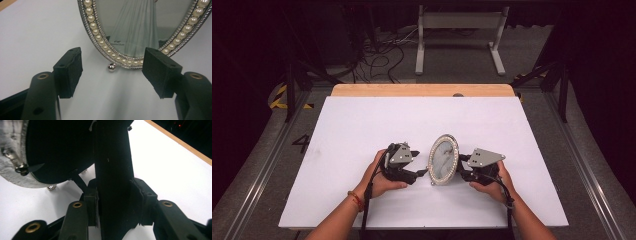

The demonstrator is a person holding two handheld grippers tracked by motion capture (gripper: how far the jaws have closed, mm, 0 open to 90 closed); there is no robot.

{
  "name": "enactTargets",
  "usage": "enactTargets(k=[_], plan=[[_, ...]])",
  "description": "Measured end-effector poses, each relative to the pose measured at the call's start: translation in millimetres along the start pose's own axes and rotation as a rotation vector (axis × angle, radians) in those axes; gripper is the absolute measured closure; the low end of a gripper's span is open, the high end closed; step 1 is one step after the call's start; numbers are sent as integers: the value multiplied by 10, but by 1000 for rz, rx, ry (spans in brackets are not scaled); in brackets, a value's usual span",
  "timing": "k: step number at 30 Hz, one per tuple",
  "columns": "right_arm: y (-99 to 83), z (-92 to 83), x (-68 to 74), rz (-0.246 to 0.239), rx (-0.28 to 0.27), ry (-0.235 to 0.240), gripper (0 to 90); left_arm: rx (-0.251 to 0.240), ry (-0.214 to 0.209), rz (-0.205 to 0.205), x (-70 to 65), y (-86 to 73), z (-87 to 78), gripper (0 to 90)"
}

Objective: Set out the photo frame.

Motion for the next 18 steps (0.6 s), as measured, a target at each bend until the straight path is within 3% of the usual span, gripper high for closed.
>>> enactTargets(k=[5,8,12,15,18], plan=[[-50,-33,26,43,34,-27,512,8,-11,7,-17,-2,26,301],[-108,-44,30,50,66,-42,551,18,-8,5,-4,-22,30,297],[-268,-72,54,26,139,-39,676,19,-5,2,-15,-59,23,295],[-313,-103,35,43,136,-32,718,22,-13,-8,-33,-87,17,295],[-308,-96,36,24,142,-55,724,22,-15,-10,-23,-97,7,296]])
Point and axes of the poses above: each handheld gripper's, and its own axes: z roughly forward along the jaws, y roughly out of its top, x roughly to its left, the point moved 10 cm from there along z, roughly forward along the jaws
